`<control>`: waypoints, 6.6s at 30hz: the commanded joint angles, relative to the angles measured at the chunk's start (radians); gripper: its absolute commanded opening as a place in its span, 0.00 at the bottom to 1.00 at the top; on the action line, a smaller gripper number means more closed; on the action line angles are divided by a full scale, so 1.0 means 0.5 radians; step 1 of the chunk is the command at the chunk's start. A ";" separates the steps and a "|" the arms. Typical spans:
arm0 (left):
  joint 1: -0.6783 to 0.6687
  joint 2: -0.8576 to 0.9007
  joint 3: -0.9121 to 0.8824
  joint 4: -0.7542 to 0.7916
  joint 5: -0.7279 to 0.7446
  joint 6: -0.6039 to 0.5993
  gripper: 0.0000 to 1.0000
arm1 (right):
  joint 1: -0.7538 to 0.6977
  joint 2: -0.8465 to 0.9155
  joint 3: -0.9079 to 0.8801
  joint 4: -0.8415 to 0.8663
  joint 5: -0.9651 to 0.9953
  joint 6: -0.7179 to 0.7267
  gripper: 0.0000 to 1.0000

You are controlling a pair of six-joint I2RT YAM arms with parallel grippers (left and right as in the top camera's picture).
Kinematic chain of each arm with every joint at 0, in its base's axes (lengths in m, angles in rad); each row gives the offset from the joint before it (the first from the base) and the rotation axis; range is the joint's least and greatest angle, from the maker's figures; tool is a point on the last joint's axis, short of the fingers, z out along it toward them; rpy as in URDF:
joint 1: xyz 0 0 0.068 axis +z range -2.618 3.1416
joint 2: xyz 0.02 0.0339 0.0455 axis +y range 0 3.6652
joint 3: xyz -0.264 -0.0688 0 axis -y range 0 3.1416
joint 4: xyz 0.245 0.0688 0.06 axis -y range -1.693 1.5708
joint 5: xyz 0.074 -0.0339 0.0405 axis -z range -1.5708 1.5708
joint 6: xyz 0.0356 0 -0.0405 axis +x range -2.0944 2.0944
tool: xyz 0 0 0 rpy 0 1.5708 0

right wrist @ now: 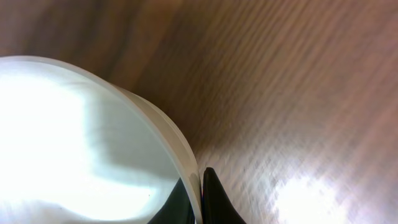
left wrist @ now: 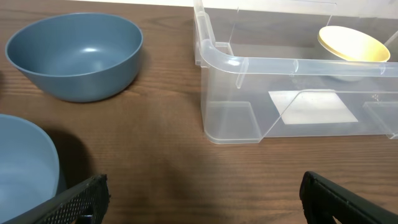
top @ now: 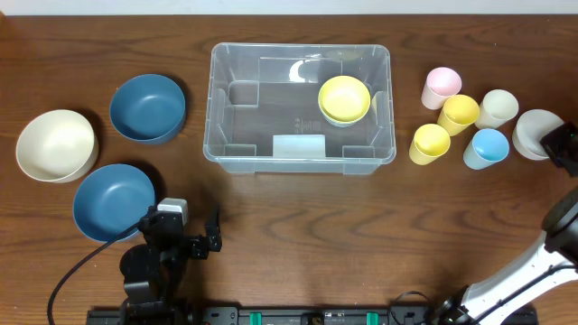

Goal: Pack container
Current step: 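Carry the white bowl onto the stacked bowls in the bin, release, then move the right gripper to the cream cup and grasp it, then carry the cream cup into the bin beside the bowls, release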

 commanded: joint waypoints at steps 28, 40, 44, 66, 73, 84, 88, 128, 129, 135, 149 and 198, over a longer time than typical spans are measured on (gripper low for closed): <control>0.012 -0.002 -0.040 -0.004 -0.010 0.034 0.98 | 1.926 -0.937 0.014 0.295 0.197 -0.028 0.01; 0.012 -0.002 -0.040 -0.004 -0.010 0.034 0.98 | 2.036 -0.364 0.014 0.410 0.305 0.076 0.01; 0.012 -0.002 -0.040 -0.004 -0.010 0.034 0.98 | 2.036 -0.291 0.014 0.383 0.316 0.080 0.01; 0.012 -0.002 -0.040 -0.004 -0.010 0.034 0.98 | 2.017 -0.280 0.017 0.294 0.345 -0.143 0.54; 0.012 -0.002 -0.040 -0.004 -0.010 0.034 0.98 | 2.037 -0.365 0.208 0.155 0.144 -0.199 0.53; 0.012 -0.002 -0.040 -0.004 -0.010 0.034 0.98 | 1.718 -0.718 0.588 -0.610 0.148 0.008 0.62; 0.012 -0.002 -0.040 -0.004 -0.010 0.034 0.98 | 1.376 -0.757 0.587 -0.899 0.145 0.081 0.64; 0.012 -0.002 -0.040 -0.004 -0.010 0.034 0.98 | 0.510 -0.034 0.215 -0.333 0.013 -0.050 0.44; 0.012 -0.002 -0.040 -0.004 -0.010 0.034 0.98 | 0.510 -0.026 0.215 -0.327 0.013 -0.050 0.40; 0.012 -0.002 -0.040 -0.004 -0.010 0.034 0.98 | 0.510 -0.013 0.211 -0.301 0.012 -0.049 0.16; 0.012 -0.002 -0.040 -0.004 -0.010 0.034 0.98 | 0.510 -0.013 0.212 -0.313 0.012 -0.050 0.01; 0.012 -0.002 -0.040 -0.004 -0.010 0.034 0.98 | 2.055 -0.739 0.238 -0.557 -0.016 -0.134 0.01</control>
